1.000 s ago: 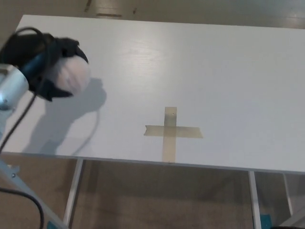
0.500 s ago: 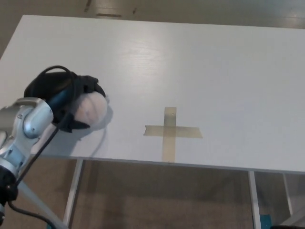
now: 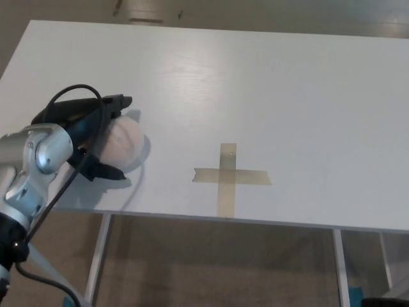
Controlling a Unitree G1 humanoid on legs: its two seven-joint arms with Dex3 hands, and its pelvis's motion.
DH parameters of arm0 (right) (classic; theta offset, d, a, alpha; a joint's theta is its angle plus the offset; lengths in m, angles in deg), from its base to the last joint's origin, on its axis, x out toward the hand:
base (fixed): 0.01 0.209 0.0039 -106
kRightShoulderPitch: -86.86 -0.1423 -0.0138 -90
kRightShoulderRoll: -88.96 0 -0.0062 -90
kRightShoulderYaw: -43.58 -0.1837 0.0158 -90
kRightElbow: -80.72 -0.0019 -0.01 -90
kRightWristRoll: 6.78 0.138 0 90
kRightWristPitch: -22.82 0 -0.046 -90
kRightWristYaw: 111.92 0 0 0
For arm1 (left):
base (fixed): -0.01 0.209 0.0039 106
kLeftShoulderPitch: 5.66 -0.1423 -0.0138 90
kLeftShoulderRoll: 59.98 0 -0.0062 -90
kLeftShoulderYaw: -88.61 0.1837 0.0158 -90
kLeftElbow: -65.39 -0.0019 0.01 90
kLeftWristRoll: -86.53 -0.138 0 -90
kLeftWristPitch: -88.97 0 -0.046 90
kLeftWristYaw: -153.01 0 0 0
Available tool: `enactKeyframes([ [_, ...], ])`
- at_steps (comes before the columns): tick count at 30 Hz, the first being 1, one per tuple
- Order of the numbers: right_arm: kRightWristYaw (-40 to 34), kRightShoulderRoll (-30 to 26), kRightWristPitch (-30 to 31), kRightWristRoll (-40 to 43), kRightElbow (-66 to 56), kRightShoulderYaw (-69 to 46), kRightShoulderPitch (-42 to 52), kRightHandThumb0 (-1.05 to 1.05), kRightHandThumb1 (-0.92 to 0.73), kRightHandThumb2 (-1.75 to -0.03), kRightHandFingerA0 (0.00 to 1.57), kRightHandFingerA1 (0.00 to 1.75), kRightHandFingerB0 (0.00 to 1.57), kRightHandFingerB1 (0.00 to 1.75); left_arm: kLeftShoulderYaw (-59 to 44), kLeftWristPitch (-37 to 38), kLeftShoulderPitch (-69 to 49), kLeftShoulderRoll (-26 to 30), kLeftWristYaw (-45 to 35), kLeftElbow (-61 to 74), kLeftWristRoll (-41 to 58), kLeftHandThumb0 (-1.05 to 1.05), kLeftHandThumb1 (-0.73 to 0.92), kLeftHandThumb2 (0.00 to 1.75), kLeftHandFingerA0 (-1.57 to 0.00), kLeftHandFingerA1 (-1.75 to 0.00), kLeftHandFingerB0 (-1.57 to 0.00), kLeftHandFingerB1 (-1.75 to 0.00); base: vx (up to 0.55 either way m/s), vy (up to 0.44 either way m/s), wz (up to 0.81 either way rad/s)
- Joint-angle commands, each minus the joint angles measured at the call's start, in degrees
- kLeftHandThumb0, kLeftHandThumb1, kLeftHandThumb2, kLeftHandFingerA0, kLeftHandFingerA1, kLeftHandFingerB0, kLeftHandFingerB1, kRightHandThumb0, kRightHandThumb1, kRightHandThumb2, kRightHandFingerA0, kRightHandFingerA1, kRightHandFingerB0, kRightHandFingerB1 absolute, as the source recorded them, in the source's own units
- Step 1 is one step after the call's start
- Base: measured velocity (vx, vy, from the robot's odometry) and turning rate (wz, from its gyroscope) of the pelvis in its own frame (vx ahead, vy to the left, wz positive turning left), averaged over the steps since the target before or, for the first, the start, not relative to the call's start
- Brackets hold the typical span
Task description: Use the left hand to take the pink dumpling toy on a person's hand and put it on the desk.
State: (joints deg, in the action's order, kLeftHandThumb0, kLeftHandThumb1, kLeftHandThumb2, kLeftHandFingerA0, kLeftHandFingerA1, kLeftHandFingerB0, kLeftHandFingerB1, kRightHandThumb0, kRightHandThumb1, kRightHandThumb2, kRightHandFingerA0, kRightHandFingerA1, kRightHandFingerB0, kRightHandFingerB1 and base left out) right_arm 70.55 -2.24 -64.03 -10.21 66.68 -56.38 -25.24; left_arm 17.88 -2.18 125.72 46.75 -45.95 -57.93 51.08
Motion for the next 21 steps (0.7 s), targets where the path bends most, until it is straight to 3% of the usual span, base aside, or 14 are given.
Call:
enactKeyframes([
  [1, 0.46, -0.40, 0.35, 0.27, 0.18, -0.08, 0.52, -0.22, -0.68, -0.60, 0.63, 0.44, 0.56, 0.43, -0.63, -5.57, -0.46, 1.58, -6.59, 5.63, 0.56, -0.90, 0.51, 0.58, 0.00, 0.00, 0.00, -0.06, 0.00, 0.000, 0.00],
  [13, 0.63, -0.58, 0.72, 0.30, 0.02, -0.10, -0.08, -0.22, -0.68, -0.60, 0.62, 0.44, 0.53, 0.42, -15.06, -9.92, -5.45, 8.44, -15.98, 44.51, 9.53, -0.93, 0.45, 0.66, 0.00, 0.00, 0.00, -0.02, 0.00, 0.000, 0.00],
  [21, 0.65, -0.81, 0.56, -0.30, 0.22, 0.47, 0.14, -0.22, -0.68, -0.60, 0.62, 0.44, 0.53, 0.41, -32.62, -2.54, -15.76, 9.09, -14.00, 69.21, 17.52, -0.98, 0.44, 0.69, 0.00, 0.00, 0.00, -0.10, 0.00, 0.000, 0.00],
])
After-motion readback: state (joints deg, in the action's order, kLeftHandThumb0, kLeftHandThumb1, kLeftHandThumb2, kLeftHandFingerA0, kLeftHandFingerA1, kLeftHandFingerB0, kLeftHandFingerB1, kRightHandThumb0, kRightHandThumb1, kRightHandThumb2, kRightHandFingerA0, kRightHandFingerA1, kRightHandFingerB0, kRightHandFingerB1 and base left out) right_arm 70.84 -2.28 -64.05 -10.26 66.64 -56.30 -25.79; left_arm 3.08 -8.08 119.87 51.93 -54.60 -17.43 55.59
